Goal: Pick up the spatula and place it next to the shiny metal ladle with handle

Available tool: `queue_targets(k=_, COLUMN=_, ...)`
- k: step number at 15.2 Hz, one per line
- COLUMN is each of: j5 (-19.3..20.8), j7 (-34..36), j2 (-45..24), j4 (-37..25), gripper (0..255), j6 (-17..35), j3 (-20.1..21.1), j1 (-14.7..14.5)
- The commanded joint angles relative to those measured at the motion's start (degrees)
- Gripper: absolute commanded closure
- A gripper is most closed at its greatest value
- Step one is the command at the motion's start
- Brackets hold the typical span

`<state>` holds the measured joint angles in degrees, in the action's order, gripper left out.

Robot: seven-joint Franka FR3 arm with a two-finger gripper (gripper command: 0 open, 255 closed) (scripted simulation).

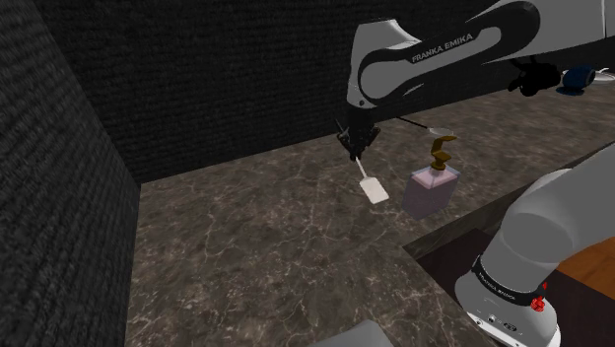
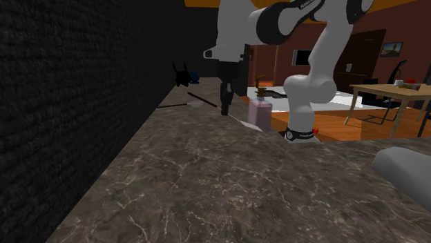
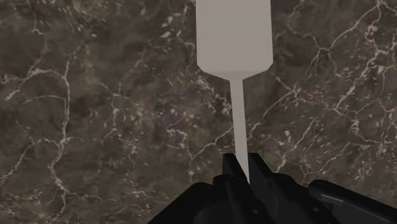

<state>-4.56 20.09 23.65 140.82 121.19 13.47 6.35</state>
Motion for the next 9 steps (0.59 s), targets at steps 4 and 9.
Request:
queue_targets(k=4, j5=1.44, j7=-7.46, j2=3.77, j4=3.41, gripper=255, j6=-0.50, j3=-5.67, j1=2.61)
queue_targets(k=9, j5=3.80, j7=-14.79, j2=5.34, j4=4.90, gripper=255, j6=-0.67, j3=-11.41, j1=5.87)
